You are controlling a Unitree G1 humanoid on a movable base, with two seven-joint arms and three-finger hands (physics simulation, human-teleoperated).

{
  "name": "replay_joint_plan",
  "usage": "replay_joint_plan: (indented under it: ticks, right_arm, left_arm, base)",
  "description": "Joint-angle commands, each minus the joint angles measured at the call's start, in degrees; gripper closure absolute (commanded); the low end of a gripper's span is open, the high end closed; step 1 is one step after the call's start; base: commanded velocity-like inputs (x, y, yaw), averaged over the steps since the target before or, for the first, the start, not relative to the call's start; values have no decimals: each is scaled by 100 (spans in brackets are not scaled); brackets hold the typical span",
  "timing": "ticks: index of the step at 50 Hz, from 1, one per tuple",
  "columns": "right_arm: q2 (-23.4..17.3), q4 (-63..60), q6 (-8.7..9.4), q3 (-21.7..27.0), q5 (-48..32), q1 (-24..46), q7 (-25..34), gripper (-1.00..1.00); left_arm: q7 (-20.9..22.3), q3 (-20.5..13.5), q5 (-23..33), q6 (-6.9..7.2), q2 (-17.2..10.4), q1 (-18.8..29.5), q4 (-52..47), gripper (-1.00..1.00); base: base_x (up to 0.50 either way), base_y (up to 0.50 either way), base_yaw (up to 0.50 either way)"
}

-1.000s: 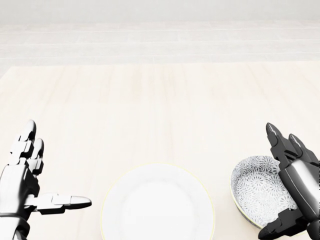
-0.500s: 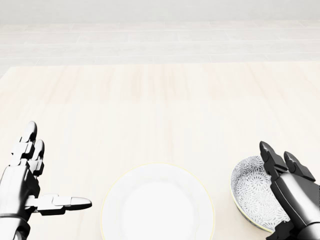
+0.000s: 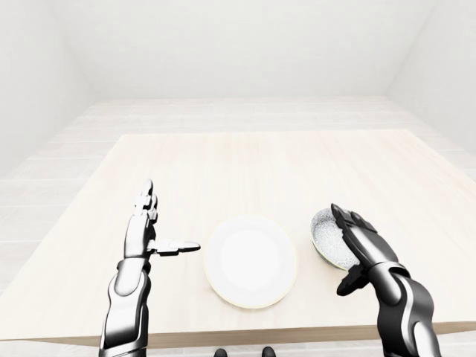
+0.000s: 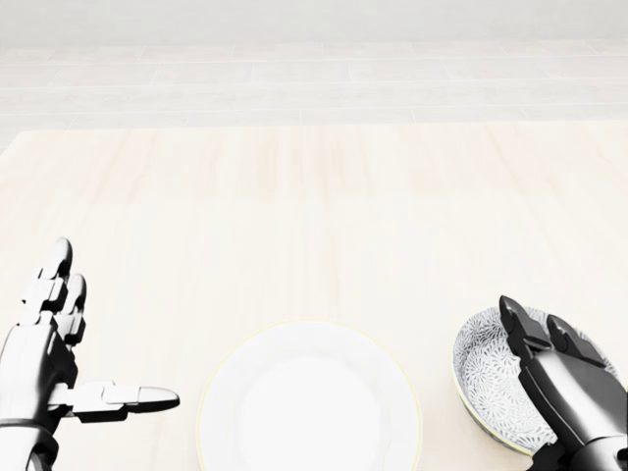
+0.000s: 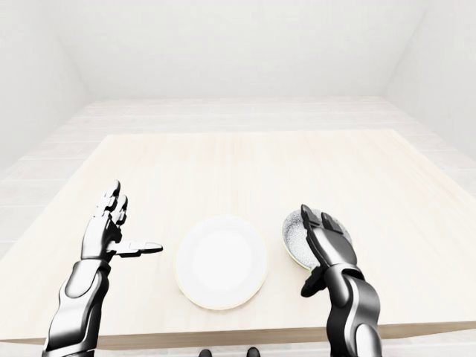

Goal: Put the bowl on the plate.

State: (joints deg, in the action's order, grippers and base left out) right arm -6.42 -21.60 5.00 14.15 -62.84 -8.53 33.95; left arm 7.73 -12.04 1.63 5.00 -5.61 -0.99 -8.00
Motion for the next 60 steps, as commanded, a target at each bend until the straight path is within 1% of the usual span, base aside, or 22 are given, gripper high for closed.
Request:
replay_joint_plan:
  ticks: [1,9,23,33,46,60]
  right_arm:
    - [19,42,0,-23,-121,-84,72,-100]
    - [10,207,0,-8,-231,-199,-24,-100]
    - [-21,376,0,31,-511,-256,-45,-100]
    - [4,622,0,40,-481,-173,-156,-100]
    - [-112,1156,0,-56,-345,110,-362,-100]
    - [-190,1343,0,-102,-160,44,-527,-100]
  left_arm:
    - [4,-8,16,0,-14,22,-20,-100]
    - [1,9,29,0,-17,74,0,-100]
    - [33,13,33,0,6,-28,8,-100]
    - [44,-3,32,0,-1,-24,4,-100]
    - [43,-14,47,0,5,-56,43,-100]
    - [43,-14,57,0,9,-59,52,-100]
  base:
    - [0,0,0]
    - [0,0,0]
    - [0,0,0]
    - [0,0,0]
    - [0,0,0]
    - [0,0,0]
